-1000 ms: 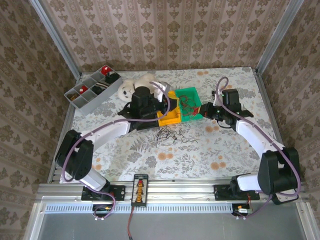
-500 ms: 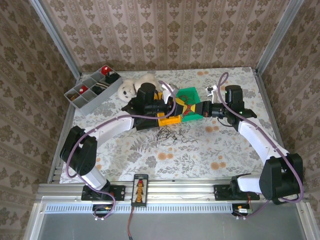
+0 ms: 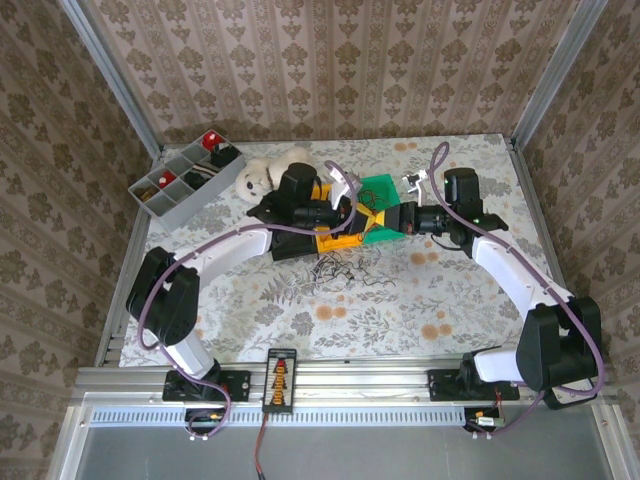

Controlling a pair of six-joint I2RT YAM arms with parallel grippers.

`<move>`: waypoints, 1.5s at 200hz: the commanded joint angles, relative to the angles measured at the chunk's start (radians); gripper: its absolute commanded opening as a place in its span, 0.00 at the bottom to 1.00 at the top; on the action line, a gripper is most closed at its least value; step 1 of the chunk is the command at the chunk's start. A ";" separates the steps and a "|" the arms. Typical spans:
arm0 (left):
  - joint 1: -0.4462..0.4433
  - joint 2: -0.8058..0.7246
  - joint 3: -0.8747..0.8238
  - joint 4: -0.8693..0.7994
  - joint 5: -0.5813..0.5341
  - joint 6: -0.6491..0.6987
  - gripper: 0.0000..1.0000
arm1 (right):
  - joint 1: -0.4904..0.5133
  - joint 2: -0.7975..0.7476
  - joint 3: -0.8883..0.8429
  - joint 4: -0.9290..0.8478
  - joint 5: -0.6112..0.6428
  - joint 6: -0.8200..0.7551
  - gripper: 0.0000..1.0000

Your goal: Untangle the cables

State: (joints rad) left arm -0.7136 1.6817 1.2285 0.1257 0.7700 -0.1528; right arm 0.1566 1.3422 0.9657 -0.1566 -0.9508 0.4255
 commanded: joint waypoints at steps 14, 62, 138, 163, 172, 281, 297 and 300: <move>-0.014 0.026 0.030 -0.035 -0.011 0.055 0.07 | 0.017 -0.009 0.041 0.006 -0.067 -0.008 0.05; -0.004 0.017 -0.008 0.041 -0.183 -0.003 0.00 | 0.019 -0.023 0.032 -0.016 -0.065 -0.026 0.04; 0.079 -0.010 -0.063 0.022 -0.793 -0.243 0.00 | 0.004 -0.071 0.028 -0.104 -0.041 -0.082 0.03; 0.130 -0.033 -0.105 -0.009 -0.866 -0.310 0.00 | -0.039 -0.101 0.021 -0.118 0.013 -0.082 0.02; 0.144 -0.040 -0.114 -0.030 -0.875 -0.325 0.00 | -0.060 -0.117 0.019 -0.123 0.042 -0.083 0.02; 0.150 -0.152 -0.245 0.255 -0.499 -0.350 0.00 | 0.087 0.002 0.067 -0.002 0.225 -0.018 0.54; 0.133 -0.162 -0.239 0.256 -0.512 -0.344 0.00 | 0.125 0.043 0.098 0.014 0.235 -0.011 0.56; 0.129 -0.163 -0.239 0.255 -0.516 -0.341 0.00 | 0.134 0.071 0.108 0.016 0.239 -0.011 0.57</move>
State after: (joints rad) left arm -0.5613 1.5562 0.9901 0.3107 0.2184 -0.4706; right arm 0.2417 1.3437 1.0084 -0.2039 -0.7605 0.3901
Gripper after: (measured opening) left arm 0.047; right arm 0.559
